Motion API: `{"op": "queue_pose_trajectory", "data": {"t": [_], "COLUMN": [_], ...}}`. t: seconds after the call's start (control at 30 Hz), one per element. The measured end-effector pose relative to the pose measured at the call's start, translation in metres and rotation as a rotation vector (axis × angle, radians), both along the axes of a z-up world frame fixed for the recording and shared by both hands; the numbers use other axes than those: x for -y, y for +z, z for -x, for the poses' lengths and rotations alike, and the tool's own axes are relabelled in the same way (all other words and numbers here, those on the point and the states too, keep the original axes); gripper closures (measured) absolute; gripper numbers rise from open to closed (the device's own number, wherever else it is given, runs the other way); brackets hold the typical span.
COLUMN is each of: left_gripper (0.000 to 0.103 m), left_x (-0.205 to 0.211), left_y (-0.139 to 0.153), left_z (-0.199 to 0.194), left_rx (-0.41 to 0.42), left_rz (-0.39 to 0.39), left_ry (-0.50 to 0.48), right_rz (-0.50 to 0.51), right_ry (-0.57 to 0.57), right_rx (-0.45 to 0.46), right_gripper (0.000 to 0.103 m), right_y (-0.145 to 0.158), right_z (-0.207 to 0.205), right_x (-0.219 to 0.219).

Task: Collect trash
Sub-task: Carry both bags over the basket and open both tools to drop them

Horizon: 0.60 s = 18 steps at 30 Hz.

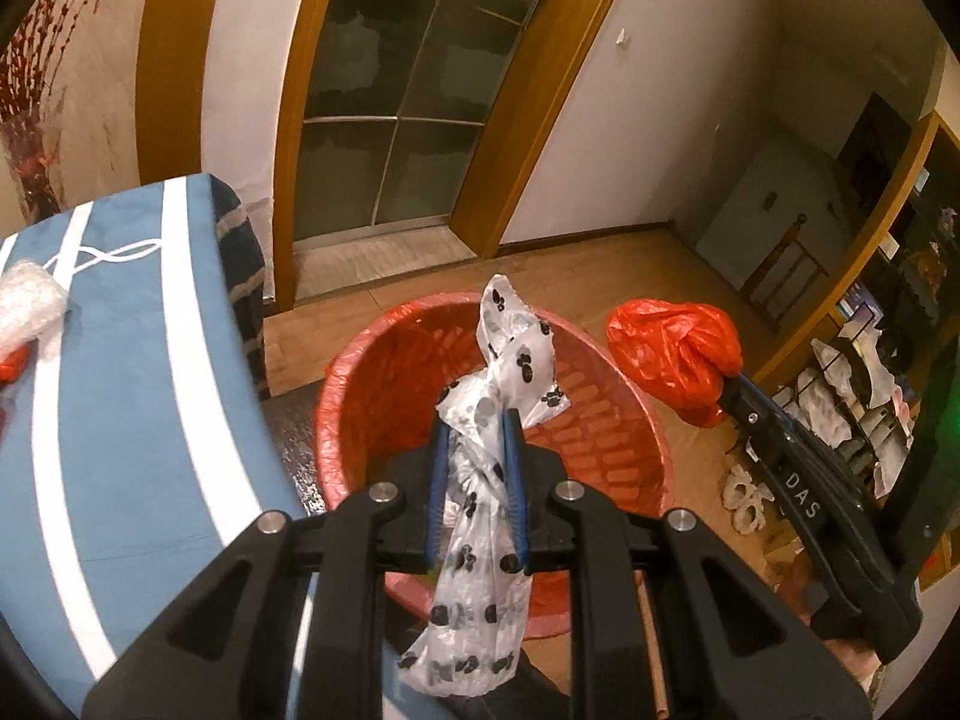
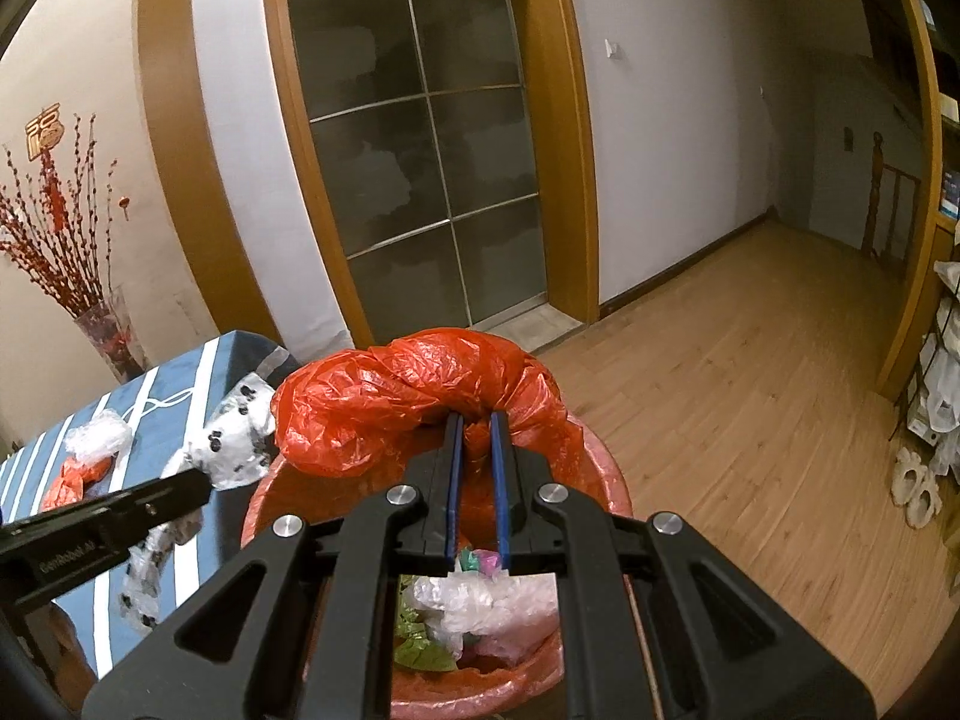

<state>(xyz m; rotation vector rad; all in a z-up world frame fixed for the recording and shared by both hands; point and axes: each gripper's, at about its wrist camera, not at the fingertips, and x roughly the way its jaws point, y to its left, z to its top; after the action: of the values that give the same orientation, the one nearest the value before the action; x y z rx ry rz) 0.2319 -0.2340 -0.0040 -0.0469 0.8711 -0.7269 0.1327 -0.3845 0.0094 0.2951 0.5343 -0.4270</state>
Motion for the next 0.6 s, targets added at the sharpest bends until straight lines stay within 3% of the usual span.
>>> {"op": "queue_pose_trajectory", "data": {"t": [0.17, 0.43, 0.6], "left_gripper": [0.055, 0.039, 0.031], "left_x": [-0.002, -0.030, -0.051], "left_y": [-0.015, -0.028, -0.029], "left_z": [-0.009, -0.015, -0.015], "left_rx": [-0.023, -0.009, 0.044], "left_rz": [-0.018, -0.086, -0.150], "left_ry": [0.022, 0.094, 0.135], "right_rz": [-0.002, 0.005, 0.006], "right_ry": [0.012, 0.035, 0.049], "right_rx": [-0.022, -0.041, -0.047], "right_gripper": [0.087, 0.054, 0.048], "right_y": [-0.008, -0.014, -0.015], "right_z": [-0.002, 0.000, 0.002], "right_x": [0.002, -0.003, -0.008]}}
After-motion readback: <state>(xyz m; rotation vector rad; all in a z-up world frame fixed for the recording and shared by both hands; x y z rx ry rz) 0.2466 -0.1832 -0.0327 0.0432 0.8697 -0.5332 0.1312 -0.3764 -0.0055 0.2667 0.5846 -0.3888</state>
